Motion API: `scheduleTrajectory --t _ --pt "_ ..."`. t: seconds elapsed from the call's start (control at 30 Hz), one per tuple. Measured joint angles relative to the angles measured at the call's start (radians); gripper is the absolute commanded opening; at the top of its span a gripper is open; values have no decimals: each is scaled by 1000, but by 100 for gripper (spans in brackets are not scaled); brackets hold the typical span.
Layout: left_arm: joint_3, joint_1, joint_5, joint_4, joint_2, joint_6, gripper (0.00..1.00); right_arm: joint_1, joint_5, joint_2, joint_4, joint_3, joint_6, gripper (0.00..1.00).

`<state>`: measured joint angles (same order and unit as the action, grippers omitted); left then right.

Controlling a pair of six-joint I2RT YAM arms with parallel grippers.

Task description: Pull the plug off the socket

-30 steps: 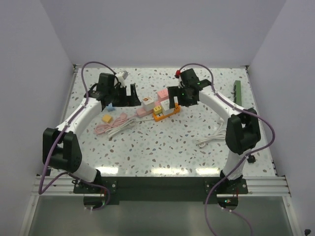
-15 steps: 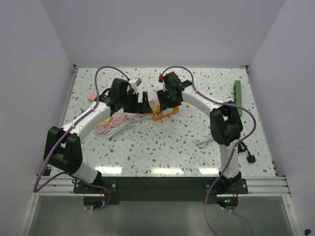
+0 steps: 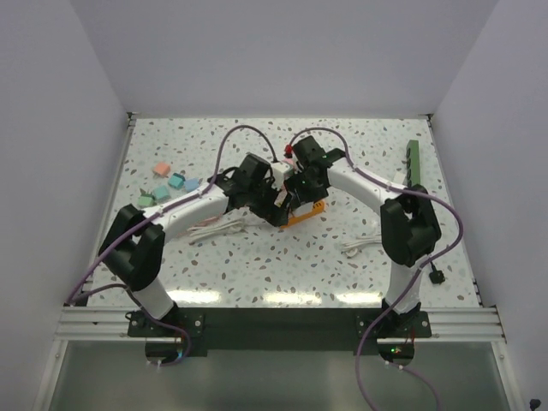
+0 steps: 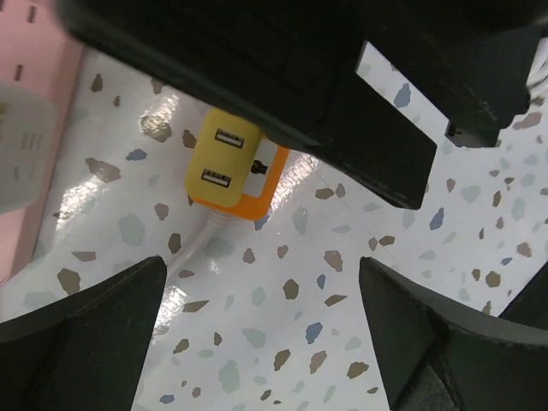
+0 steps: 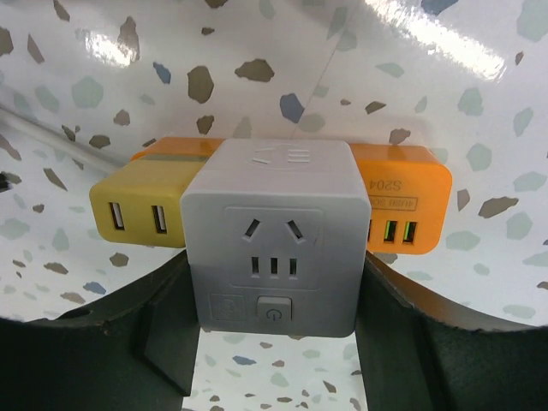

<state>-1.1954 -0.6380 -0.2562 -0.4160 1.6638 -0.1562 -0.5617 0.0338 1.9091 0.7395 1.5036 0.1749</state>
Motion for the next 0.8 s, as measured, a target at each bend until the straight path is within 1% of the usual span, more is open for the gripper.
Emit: scheduleTrajectory --t 0.07,0.17,0.3,0.43,0.47,0.6,0.73,0.8 --pt "-1 -40 30 2 22 43 99 0 13 -13 12 -13 0 0" --pt "8 -79 79 29 34 123 95 0 37 -32 24 -36 1 0" --pt "66 -84 117 121 24 207 90 1 80 -68 28 -80 0 0" --pt "163 -82 110 210 1 273 83 2 131 -114 38 -130 -1 0" --pt "175 -82 98 231 0 280 81 2 137 -120 42 -139 -2 0" --pt "218 -82 47 319 0 277 80 2 148 -137 27 -165 -5 0" --pt "255 -85 -7 392 0 245 76 2 150 -152 8 -188 -3 0" --pt "260 -88 -25 421 0 224 70 2 150 -157 -3 -199 0 0"
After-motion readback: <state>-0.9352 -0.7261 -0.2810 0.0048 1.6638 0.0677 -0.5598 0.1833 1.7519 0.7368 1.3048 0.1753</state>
